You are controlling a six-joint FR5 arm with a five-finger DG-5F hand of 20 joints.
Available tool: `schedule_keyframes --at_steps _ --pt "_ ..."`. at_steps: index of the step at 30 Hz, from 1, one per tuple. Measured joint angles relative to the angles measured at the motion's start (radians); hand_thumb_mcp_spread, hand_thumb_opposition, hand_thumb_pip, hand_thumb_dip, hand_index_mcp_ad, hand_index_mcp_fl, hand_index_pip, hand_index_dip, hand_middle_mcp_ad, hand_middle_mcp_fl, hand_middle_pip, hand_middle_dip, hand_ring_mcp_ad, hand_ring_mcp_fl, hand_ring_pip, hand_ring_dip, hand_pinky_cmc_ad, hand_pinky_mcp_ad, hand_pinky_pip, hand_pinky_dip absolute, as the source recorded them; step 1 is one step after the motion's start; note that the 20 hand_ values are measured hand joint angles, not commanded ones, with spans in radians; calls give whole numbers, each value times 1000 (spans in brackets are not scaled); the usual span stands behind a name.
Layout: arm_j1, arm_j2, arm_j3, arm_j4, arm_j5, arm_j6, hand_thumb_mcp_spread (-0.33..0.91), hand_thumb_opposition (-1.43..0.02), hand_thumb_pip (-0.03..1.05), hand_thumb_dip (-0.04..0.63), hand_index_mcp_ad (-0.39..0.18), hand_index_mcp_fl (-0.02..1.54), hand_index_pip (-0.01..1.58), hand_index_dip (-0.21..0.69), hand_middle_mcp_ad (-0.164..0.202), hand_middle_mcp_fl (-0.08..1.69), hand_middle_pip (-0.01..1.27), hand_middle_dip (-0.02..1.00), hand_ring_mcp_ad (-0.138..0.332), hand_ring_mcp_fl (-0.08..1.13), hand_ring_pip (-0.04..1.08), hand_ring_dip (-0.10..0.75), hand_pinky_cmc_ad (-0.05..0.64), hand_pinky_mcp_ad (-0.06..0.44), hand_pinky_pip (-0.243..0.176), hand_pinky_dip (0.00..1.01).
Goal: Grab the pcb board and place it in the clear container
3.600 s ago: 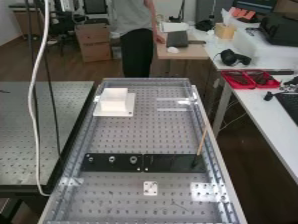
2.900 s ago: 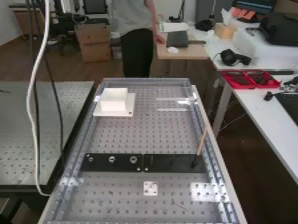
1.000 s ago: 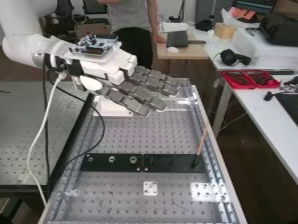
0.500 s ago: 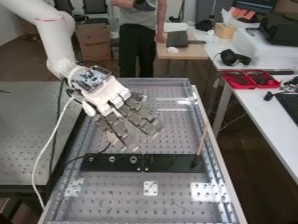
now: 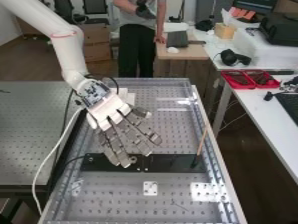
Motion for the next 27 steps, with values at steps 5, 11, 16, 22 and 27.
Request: schedule_keyframes --at_steps 5,11,16,22,27 --pt "-5 -40 2 64 27 -42 497 -681 293 101 -110 290 417 408 31 0 138 77 178 14 82 -28 328 131 -120 251" --pt "-8 -80 20 57 49 -22 520 -695 300 127 -120 239 771 372 30 3 138 94 178 16 82 -12 332 131 -120 232" --pt "-9 -114 47 -6 66 63 522 -710 297 150 -138 208 932 346 26 5 133 93 183 16 75 -5 332 131 -120 206" --pt "-5 -142 63 -38 88 94 522 -730 300 152 -138 187 1045 330 26 2 138 103 185 12 73 -5 332 133 -119 190" --pt "2 -171 87 -68 108 145 525 -730 300 152 -140 138 1173 330 26 2 138 110 185 16 75 -5 330 133 -115 190"
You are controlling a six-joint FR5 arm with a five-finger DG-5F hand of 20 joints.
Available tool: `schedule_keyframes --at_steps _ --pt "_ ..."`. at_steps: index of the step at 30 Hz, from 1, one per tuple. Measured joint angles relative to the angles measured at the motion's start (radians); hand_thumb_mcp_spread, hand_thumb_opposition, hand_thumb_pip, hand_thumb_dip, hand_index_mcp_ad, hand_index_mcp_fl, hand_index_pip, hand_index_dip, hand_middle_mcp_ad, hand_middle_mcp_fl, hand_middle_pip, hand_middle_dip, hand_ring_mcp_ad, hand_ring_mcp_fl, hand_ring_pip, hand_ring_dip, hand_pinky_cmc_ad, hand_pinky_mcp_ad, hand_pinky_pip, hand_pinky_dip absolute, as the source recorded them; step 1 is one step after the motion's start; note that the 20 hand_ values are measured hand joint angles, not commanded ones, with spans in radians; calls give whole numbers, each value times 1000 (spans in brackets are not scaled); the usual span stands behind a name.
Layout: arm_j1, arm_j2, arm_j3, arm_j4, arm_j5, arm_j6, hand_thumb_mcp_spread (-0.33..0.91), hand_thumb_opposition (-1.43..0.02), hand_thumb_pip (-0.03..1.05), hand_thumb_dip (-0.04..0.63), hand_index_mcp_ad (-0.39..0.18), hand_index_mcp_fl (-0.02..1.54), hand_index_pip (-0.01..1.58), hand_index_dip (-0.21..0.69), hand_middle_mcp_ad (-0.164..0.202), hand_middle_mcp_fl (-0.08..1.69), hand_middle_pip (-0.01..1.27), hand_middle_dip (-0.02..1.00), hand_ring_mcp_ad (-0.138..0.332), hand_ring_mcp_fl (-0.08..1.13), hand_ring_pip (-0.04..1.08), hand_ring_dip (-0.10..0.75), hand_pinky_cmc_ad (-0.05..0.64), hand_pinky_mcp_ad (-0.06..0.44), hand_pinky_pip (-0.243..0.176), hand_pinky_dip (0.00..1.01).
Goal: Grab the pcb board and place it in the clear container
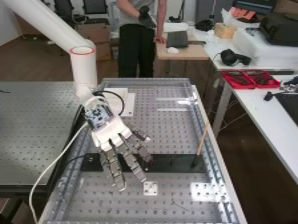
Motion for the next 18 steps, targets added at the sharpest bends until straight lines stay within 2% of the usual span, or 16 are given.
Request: schedule_keyframes --at_steps 5,11,18 --pt "9 -50 48 -58 29 88 527 -730 309 152 -140 103 1292 340 26 2 136 115 182 21 79 7 333 133 -115 208" --pt "13 -80 72 -64 57 116 527 -730 316 154 -140 91 1381 356 26 5 138 126 185 17 80 5 333 133 -115 227" --pt "17 -101 89 -78 79 159 525 -726 318 164 -140 87 1408 356 24 2 138 126 183 17 87 12 333 133 -115 227"
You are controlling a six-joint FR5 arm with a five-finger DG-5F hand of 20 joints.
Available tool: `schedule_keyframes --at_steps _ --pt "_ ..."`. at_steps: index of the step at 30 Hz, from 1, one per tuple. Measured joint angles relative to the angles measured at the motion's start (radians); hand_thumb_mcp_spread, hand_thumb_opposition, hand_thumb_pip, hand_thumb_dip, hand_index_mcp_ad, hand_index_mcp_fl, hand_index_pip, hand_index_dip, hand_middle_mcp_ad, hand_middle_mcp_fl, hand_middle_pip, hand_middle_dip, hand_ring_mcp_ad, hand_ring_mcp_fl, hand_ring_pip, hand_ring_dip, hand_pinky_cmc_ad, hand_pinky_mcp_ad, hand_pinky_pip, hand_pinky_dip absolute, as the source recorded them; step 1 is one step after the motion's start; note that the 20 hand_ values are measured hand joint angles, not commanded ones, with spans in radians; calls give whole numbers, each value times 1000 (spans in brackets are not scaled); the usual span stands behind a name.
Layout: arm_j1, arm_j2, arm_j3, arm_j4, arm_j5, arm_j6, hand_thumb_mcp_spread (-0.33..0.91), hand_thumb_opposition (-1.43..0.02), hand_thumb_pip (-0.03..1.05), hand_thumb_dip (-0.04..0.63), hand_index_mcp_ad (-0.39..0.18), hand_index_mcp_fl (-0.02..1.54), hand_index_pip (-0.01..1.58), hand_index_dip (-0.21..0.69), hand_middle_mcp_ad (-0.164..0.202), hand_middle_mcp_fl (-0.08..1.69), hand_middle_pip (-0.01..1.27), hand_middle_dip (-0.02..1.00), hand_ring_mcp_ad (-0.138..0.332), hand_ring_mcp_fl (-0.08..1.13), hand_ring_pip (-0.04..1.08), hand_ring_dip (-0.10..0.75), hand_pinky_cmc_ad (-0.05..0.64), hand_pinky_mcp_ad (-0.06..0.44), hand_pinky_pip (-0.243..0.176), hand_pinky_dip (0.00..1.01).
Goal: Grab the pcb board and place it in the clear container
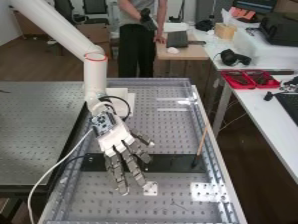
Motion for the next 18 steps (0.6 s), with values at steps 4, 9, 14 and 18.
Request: schedule_keyframes --at_steps 4,9,14,18 --pt "4 -7 1 7 1 -6 527 -745 321 166 -140 77 1424 356 24 2 133 126 187 17 89 16 330 131 -113 227" --pt "5 -10 3 13 -5 -14 527 -745 323 164 -140 77 1419 354 24 2 138 134 187 17 82 23 330 131 -112 229" --pt "4 -17 9 -3 -19 -4 527 -745 328 178 -140 87 1372 328 24 5 138 138 187 19 82 23 330 134 -106 230" --pt "3 -20 7 -5 -25 -4 527 -745 328 178 -140 106 1292 314 24 2 136 136 182 16 86 23 328 136 -106 230"
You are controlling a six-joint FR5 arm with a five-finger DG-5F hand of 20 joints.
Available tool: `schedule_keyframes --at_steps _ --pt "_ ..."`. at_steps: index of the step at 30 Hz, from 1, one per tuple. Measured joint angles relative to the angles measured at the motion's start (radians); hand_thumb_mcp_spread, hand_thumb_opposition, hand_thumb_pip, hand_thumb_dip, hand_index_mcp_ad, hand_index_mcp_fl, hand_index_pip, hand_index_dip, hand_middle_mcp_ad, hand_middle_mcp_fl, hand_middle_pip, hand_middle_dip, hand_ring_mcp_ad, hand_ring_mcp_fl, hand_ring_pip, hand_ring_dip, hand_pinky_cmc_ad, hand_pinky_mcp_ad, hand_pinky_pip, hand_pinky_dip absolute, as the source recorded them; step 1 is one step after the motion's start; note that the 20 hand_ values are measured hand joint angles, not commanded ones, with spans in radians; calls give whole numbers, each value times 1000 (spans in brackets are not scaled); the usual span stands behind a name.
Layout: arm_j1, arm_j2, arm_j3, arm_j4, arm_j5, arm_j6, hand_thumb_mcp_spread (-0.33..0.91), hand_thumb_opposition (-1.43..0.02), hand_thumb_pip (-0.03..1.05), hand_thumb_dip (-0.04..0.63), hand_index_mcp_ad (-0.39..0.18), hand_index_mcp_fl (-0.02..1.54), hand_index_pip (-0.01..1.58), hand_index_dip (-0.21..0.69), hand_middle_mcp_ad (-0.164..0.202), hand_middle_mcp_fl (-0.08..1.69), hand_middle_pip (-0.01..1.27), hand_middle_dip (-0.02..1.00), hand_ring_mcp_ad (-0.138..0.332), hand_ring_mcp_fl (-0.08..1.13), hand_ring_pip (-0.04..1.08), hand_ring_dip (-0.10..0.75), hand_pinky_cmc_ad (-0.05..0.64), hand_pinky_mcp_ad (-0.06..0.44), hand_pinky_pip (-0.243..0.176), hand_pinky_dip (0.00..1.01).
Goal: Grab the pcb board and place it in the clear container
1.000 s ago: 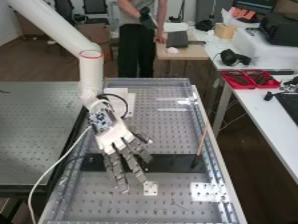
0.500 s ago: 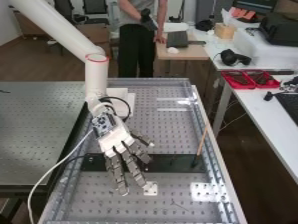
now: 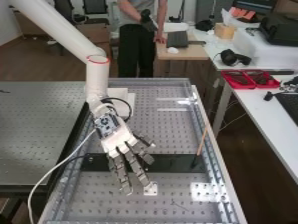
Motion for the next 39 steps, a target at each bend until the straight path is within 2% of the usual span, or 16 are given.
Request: schedule_keyframes --at_steps 8,16,18,31,39 --pt "-2 9 -15 29 -3 -21 543 -742 328 182 -138 147 1175 265 17 2 136 138 180 12 86 23 328 138 -106 227" --pt "-11 7 -13 28 -11 -22 550 -750 328 178 -138 197 1159 250 16 2 136 138 180 7 82 24 318 134 -113 216" --pt "-13 6 -14 33 -14 -29 550 -750 330 178 -138 197 1159 248 19 2 136 138 180 10 80 21 318 138 -99 211" --pt "-26 15 -36 135 -41 -147 581 -754 328 182 -140 340 1166 234 16 21 136 138 180 0 96 30 312 134 -98 190" --pt "-33 18 -43 169 -65 -203 581 -771 328 192 -143 360 1148 216 16 42 136 138 180 14 96 30 312 138 -84 195"
